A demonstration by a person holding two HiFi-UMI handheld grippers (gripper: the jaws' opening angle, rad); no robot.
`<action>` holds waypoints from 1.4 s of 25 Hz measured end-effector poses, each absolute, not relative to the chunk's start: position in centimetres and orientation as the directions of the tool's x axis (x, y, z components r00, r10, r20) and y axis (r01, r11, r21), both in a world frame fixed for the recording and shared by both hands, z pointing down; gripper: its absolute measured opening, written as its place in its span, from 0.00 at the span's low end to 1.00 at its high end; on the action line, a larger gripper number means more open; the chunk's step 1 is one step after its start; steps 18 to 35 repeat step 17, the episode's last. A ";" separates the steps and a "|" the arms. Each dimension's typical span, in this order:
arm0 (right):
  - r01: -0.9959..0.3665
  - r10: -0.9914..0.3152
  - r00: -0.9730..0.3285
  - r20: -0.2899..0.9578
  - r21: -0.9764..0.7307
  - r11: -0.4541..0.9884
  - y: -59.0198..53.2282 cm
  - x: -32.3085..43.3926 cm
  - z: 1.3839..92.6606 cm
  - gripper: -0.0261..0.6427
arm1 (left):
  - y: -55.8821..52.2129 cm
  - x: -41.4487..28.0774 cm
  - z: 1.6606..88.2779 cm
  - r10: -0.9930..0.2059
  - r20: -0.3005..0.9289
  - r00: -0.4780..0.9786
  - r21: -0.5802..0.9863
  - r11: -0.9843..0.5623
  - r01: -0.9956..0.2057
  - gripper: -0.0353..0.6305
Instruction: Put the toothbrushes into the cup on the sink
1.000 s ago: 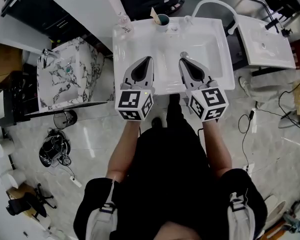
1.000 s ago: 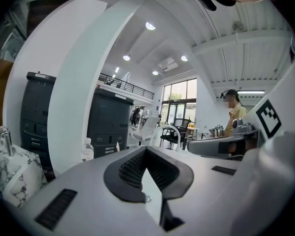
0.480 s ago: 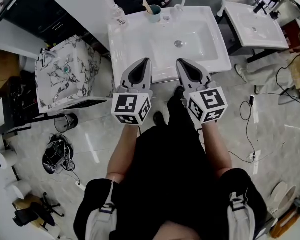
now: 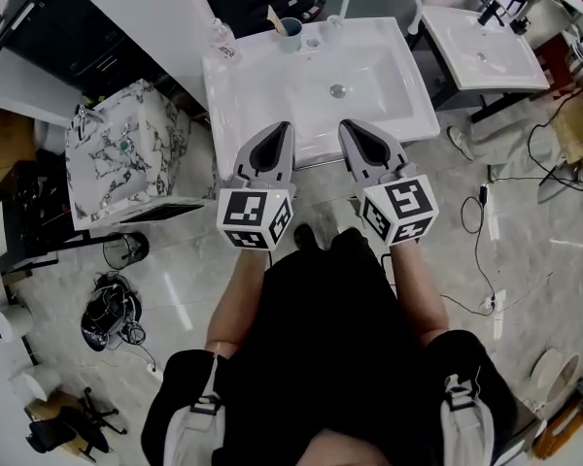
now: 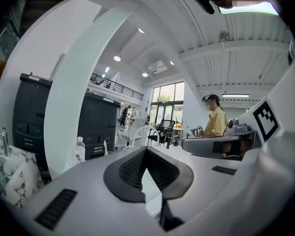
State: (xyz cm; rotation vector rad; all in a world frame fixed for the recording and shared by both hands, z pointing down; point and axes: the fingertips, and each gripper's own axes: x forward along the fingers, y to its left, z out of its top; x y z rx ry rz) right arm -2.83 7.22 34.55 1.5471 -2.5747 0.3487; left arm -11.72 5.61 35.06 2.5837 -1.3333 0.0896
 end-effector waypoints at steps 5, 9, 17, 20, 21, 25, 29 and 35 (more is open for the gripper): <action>-0.882 -0.855 -0.471 0.218 -0.130 0.453 7.4 -2.4 34.4 0.09 | 5.8 -11.4 34.8 -0.796 0.158 0.584 0.178 -0.559 -0.810 0.07; -0.883 -0.856 -0.469 0.218 -0.131 0.451 7.5 -2.4 34.3 0.09 | 6.0 -11.4 34.8 -0.796 0.160 0.584 0.174 -0.560 -0.810 0.07; -0.885 -0.857 -0.466 0.221 -0.124 0.449 8.4 -2.0 34.6 0.08 | 6.8 -11.0 34.9 -0.795 0.161 0.585 0.169 -0.562 -0.810 0.07; -0.885 -0.857 -0.466 0.221 -0.124 0.449 8.4 -2.0 34.6 0.08 | 6.8 -11.0 34.9 -0.795 0.161 0.585 0.169 -0.562 -0.810 0.07; -0.885 -0.857 -0.466 0.221 -0.124 0.449 8.4 -2.0 34.6 0.08 | 6.8 -11.0 34.9 -0.795 0.161 0.585 0.169 -0.562 -0.810 0.07; -0.885 -0.857 -0.466 0.221 -0.124 0.449 8.4 -2.0 34.6 0.08 | 6.8 -11.0 34.9 -0.795 0.161 0.585 0.169 -0.562 -0.810 0.07; -0.885 -0.857 -0.466 0.221 -0.124 0.449 8.4 -2.0 34.6 0.08 | 6.8 -11.0 34.9 -0.795 0.161 0.585 0.169 -0.562 -0.810 0.07; -0.885 -0.857 -0.466 0.221 -0.124 0.449 8.4 -2.0 34.6 0.08 | 6.8 -11.0 34.9 -0.795 0.161 0.585 0.169 -0.562 -0.810 0.07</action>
